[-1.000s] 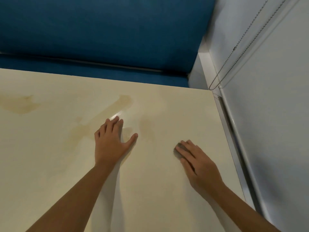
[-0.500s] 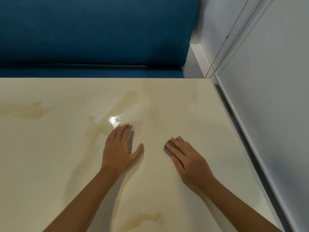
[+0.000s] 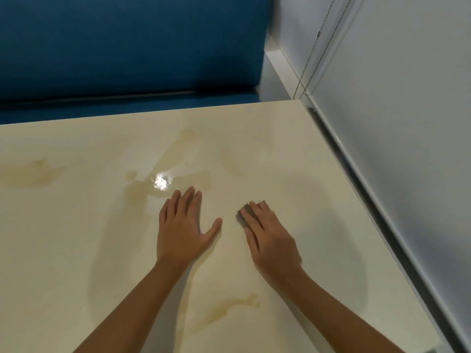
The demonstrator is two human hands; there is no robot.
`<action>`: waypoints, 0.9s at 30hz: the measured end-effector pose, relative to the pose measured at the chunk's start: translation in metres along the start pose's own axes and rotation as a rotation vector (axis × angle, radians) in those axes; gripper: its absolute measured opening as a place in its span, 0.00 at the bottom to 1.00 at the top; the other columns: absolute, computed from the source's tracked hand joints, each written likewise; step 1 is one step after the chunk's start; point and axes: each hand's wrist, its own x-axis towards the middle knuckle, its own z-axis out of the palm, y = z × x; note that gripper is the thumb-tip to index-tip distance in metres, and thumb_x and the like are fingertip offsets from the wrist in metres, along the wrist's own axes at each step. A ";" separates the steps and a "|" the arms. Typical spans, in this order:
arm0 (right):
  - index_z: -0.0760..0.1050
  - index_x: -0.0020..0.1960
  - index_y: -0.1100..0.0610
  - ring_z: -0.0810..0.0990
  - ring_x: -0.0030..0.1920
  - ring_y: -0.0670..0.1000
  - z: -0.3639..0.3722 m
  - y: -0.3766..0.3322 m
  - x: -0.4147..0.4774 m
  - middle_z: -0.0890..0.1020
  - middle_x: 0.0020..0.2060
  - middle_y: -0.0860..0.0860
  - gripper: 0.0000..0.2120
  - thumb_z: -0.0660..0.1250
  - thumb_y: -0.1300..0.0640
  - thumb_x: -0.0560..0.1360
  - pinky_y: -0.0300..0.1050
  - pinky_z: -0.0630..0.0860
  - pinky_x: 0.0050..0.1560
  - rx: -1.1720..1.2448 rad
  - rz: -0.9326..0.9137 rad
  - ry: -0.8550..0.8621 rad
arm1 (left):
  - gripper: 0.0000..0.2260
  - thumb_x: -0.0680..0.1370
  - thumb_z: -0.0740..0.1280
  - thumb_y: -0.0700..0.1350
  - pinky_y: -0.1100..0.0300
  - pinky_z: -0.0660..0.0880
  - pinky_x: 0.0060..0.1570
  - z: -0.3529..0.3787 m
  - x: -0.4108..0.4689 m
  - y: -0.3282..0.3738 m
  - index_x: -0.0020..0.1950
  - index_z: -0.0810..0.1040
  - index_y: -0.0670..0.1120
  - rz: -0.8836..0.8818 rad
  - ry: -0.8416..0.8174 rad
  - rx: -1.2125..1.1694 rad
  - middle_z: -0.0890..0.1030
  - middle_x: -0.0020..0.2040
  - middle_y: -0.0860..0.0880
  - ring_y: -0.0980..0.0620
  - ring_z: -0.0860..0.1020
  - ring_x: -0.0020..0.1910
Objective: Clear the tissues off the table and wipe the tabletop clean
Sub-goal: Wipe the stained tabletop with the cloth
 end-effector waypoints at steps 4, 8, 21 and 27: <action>0.70 0.68 0.50 0.62 0.72 0.45 -0.023 0.035 -0.017 0.71 0.68 0.46 0.18 0.52 0.51 0.81 0.40 0.59 0.71 0.014 -0.090 -0.117 | 0.34 0.70 0.54 0.65 0.51 0.56 0.68 -0.001 0.000 0.000 0.67 0.71 0.44 -0.016 -0.005 -0.043 0.70 0.69 0.46 0.43 0.63 0.71; 0.70 0.68 0.49 0.63 0.71 0.46 -0.023 0.046 -0.031 0.70 0.69 0.45 0.18 0.54 0.52 0.80 0.39 0.62 0.69 0.016 0.418 0.099 | 0.34 0.70 0.53 0.65 0.49 0.58 0.68 -0.002 0.000 0.000 0.67 0.71 0.44 -0.016 -0.009 -0.062 0.69 0.70 0.46 0.42 0.63 0.71; 0.72 0.66 0.55 0.67 0.69 0.50 -0.025 0.018 -0.056 0.74 0.65 0.49 0.17 0.57 0.60 0.78 0.39 0.57 0.72 -0.035 -0.098 -0.050 | 0.37 0.69 0.49 0.67 0.49 0.55 0.70 -0.004 0.000 -0.003 0.69 0.68 0.45 -0.002 -0.076 -0.111 0.65 0.72 0.47 0.42 0.58 0.73; 0.67 0.69 0.44 0.59 0.72 0.42 -0.044 0.052 -0.103 0.66 0.69 0.39 0.17 0.54 0.51 0.81 0.41 0.63 0.69 0.051 0.480 0.066 | 0.36 0.69 0.52 0.67 0.48 0.57 0.70 -0.011 -0.022 -0.016 0.68 0.71 0.45 0.109 -0.093 -0.165 0.69 0.70 0.48 0.43 0.61 0.73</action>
